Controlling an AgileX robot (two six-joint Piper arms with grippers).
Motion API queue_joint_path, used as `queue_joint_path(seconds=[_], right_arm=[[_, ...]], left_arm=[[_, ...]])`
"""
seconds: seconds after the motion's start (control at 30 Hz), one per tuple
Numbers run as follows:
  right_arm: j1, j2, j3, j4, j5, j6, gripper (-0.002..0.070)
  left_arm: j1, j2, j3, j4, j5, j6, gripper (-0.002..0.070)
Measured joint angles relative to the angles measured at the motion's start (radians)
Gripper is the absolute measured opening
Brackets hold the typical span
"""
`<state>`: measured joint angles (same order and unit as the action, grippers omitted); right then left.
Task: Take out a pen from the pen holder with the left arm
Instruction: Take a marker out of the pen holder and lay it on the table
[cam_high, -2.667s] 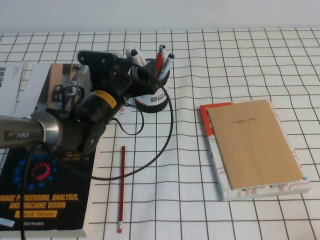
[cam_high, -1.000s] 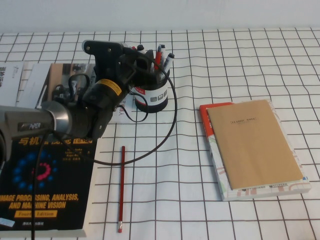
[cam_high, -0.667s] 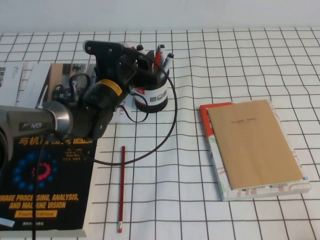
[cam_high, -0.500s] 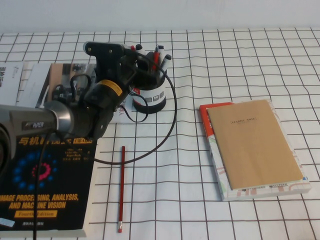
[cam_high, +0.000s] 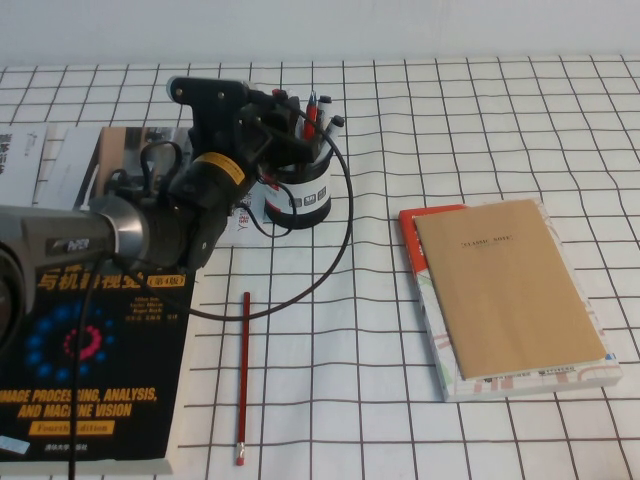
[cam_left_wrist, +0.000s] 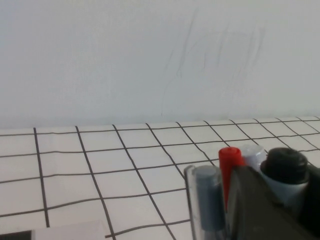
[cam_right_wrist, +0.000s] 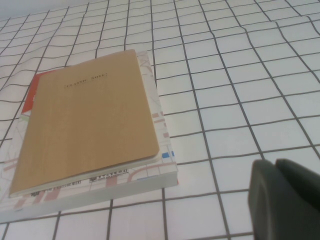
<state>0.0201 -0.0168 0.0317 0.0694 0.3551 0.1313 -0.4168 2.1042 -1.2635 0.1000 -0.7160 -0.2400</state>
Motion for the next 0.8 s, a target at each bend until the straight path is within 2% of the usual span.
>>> queue_joint_path(seconds=[0.07,0.47,0.67,0.8], right_arm=[[0.0,0.0,0.0,0.0,0.0,0.0,-0.0017],[0.0,0.0,0.0,0.0,0.0,0.0,-0.0016],[0.0,0.0,0.0,0.0,0.0,0.0,-0.0016],[0.0,0.0,0.0,0.0,0.0,0.0,-0.0016]], left_arm=[[0.002,0.001,0.0,0.0,0.005,0.0,0.0126],[0.008,-0.06,0.0,0.065,0.027,0.0,0.0128],[0.008,-0.165,0.0,0.171,0.051,0.0,0.0128],[0.008,-0.268,0.0,0.289,0.138,-0.007,0.0128]])
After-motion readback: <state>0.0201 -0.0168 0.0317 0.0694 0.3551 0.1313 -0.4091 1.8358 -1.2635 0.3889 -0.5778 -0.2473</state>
